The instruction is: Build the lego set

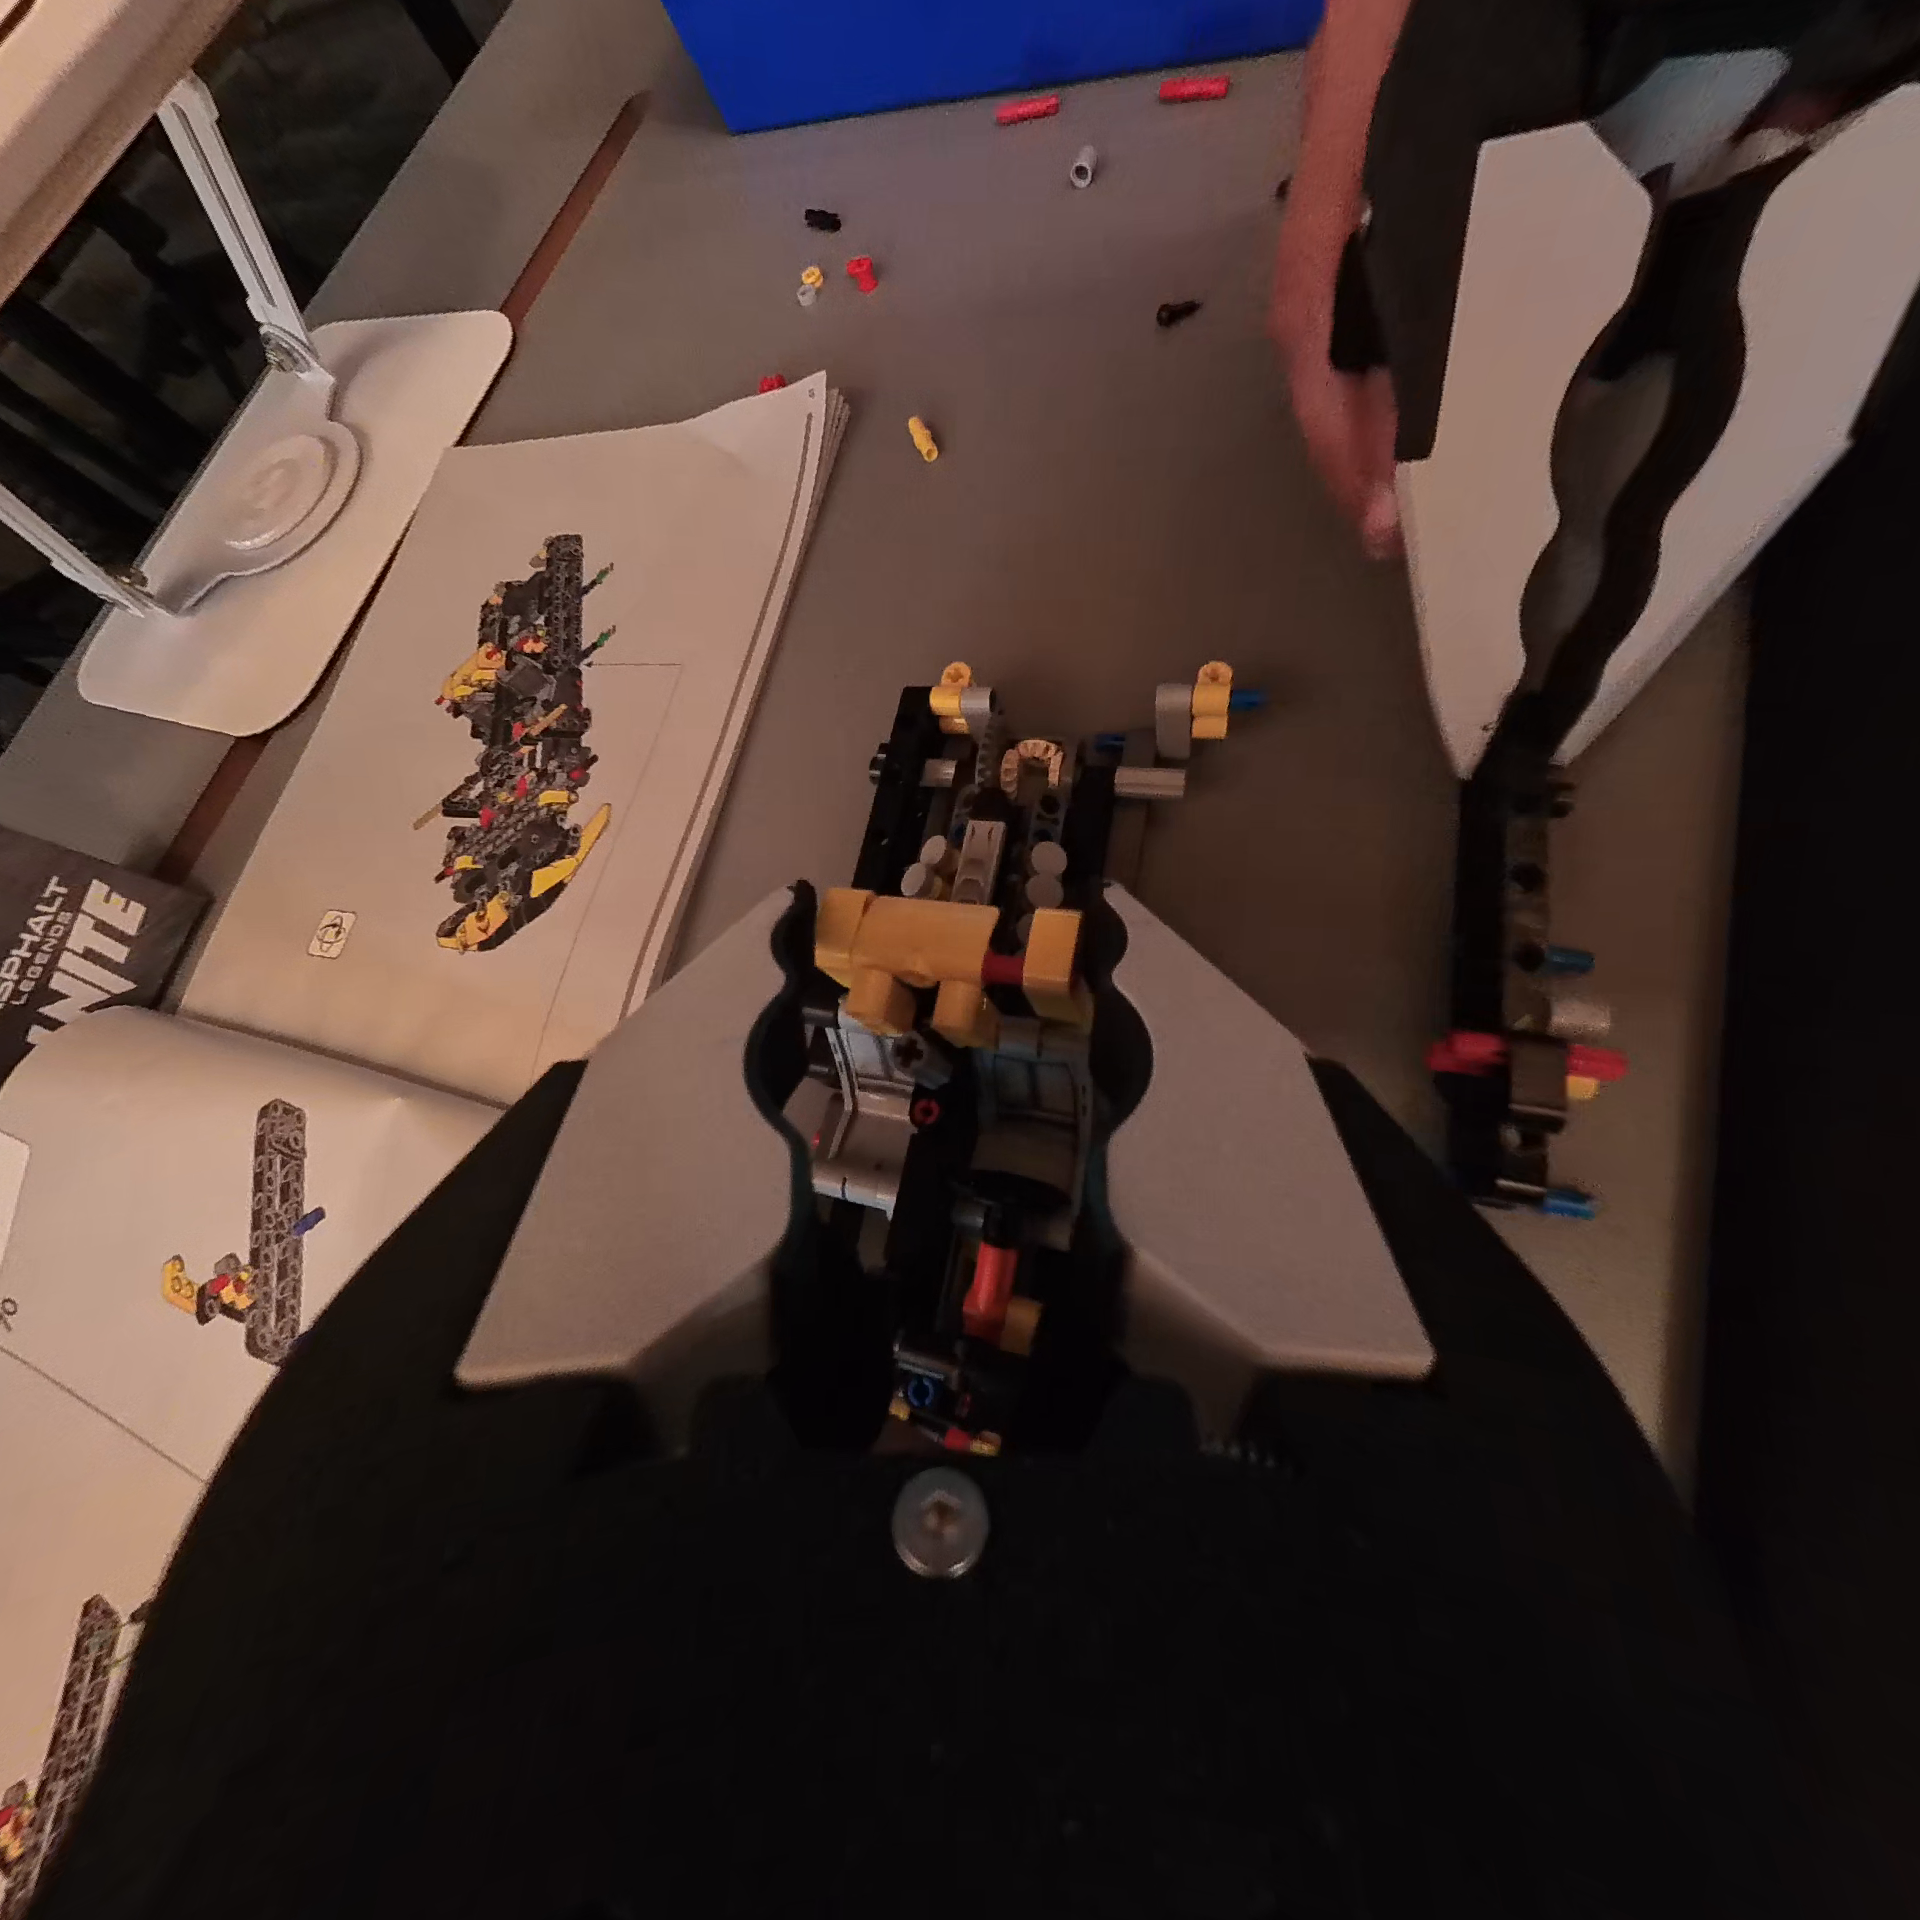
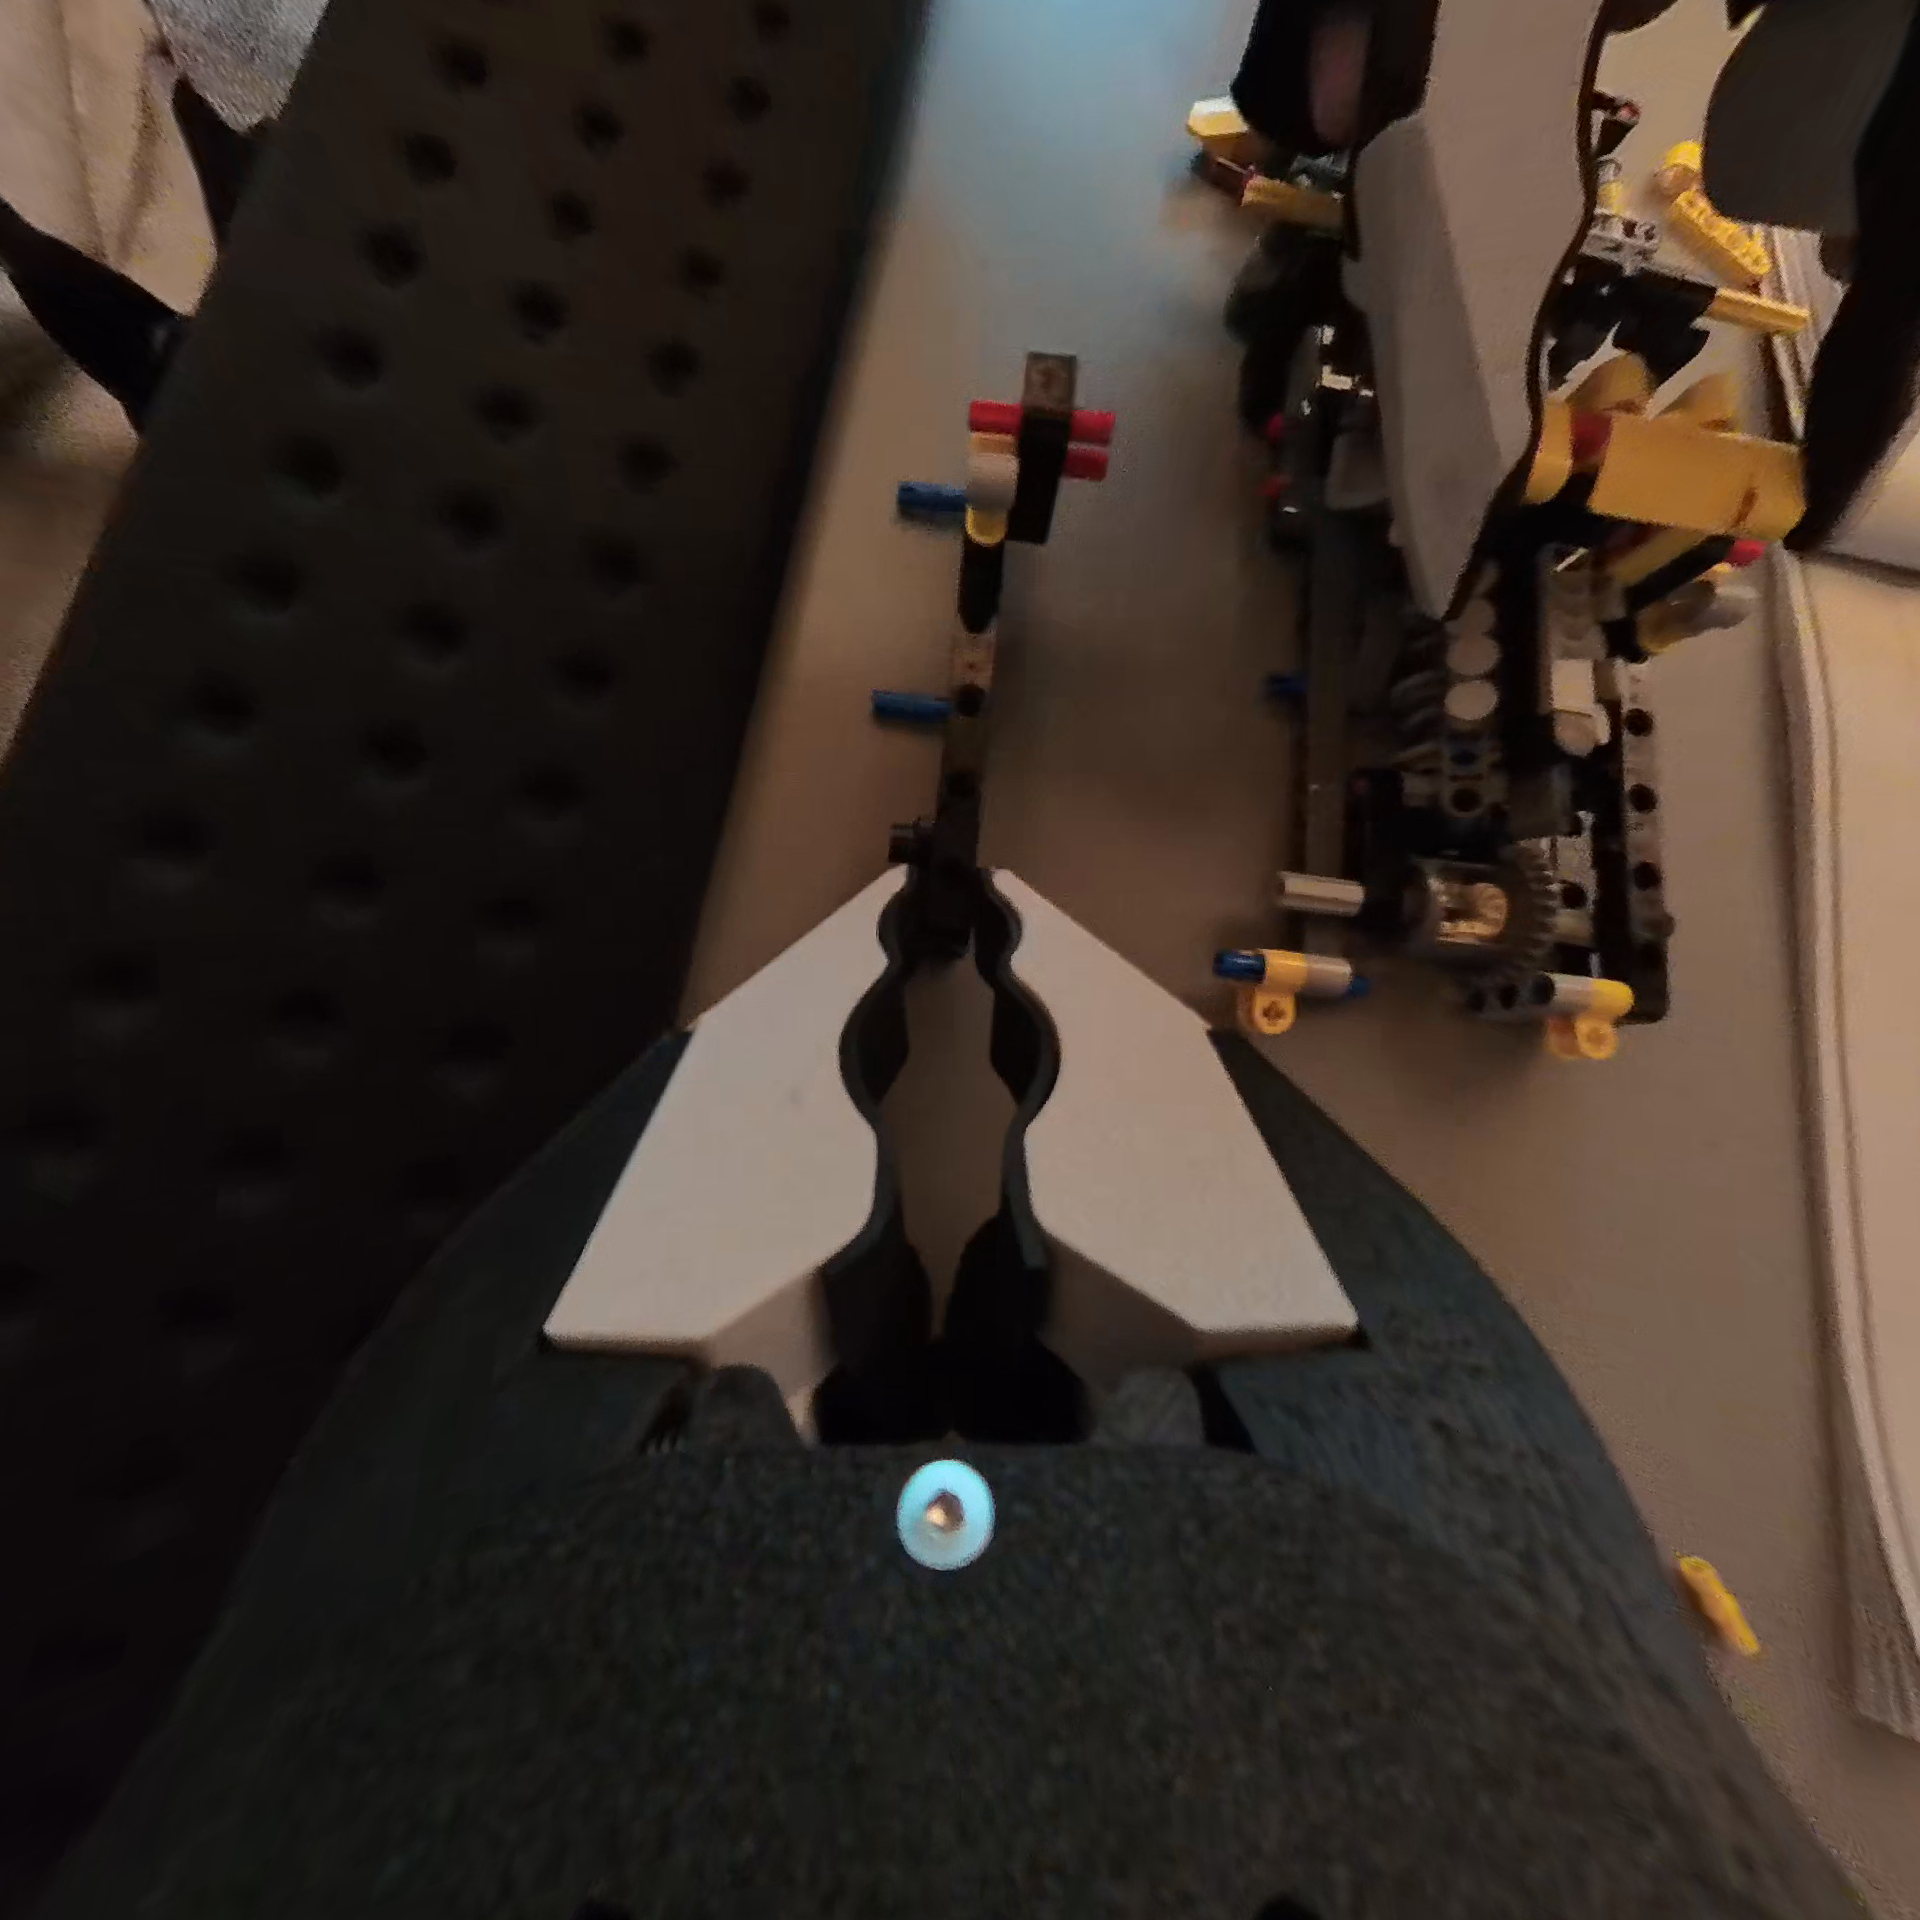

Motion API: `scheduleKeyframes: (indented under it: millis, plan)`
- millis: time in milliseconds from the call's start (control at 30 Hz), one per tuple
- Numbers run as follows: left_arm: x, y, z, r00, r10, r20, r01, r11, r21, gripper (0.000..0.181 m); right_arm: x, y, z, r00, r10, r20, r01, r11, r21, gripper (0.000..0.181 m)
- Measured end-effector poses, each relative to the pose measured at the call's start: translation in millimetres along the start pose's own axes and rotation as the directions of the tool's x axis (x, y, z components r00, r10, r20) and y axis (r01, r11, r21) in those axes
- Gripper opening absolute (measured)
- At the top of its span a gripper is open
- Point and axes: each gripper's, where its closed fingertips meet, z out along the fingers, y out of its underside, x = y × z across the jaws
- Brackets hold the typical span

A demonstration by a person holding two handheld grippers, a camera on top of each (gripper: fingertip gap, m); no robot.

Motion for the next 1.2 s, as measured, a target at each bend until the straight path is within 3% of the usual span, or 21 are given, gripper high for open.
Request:
scheduleKeyframes:
  millis: [133, 233, 333, 533, 1200]
  plan:
    - [0, 0, 0, 1.000, 0.018, 0.007, -0.018, 1.000, -0.001, 0.052, 11, -8, -14, 0.996, 0.083, -0.046, -0.080, 0.995, 0.067, 0.025]
    - [1, 1, 0, 0.999, 0.034, 0.008, -0.034, 0.999, -0.002, 0.052, 45, -8, -25, 0.968, 0.199, -0.152, -0.178, 0.974, 0.143, 0.029]
    - [0, 2, 0, 0.999, 0.045, 0.006, -0.045, 0.999, 0.007, 0.052, 64, 12, -18, 0.951, 0.185, -0.249, -0.171, 0.982, 0.077, 0.041]
    - [-1, 2, 1, 0.997, 0.067, 0.028, -0.068, 0.998, 0.000, 0.052, 66, 19, -1, 0.961, 0.112, -0.252, -0.118, 0.993, -0.008, 0.024]
    - [3, 0, 5, 0.995, 0.091, 0.044, -0.091, 0.996, 0.005, 0.052, 46, 16, -1, 0.982, 0.132, -0.137, -0.130, 0.991, 0.025, 0.023]
